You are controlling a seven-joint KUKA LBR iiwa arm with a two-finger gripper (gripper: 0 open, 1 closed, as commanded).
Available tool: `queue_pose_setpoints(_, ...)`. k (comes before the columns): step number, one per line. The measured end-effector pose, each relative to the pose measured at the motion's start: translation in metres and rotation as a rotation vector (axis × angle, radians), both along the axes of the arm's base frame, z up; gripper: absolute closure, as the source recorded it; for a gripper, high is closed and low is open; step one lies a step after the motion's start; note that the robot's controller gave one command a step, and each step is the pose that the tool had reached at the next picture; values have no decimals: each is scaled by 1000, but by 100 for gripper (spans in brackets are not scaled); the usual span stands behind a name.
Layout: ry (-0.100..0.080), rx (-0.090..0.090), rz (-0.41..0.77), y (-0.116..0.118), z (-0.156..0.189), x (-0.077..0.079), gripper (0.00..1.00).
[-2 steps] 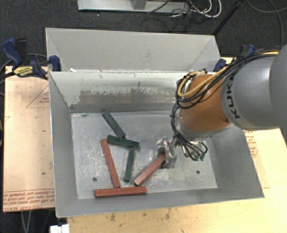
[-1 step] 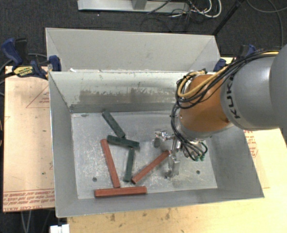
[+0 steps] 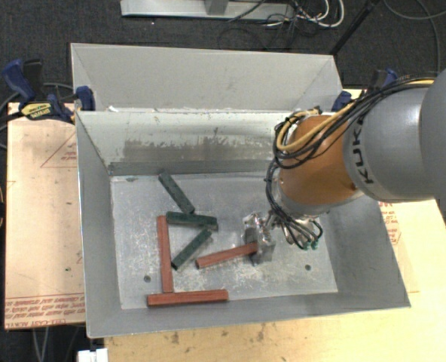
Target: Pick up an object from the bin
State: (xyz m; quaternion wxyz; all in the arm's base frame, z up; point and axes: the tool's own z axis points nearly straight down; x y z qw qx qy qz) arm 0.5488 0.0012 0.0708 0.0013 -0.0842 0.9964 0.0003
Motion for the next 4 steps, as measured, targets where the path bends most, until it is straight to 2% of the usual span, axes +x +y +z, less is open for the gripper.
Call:
queue_pose_setpoints(1,-9,1,126,45,182,-17,100)
queue_pose_setpoints(2,-1,0,124,44,177,-18,0)
queue_pose_setpoints(3,9,1,71,60,25,-15,0)
queue_pose_setpoints(4,-1,0,178,76,-1,-15,0)
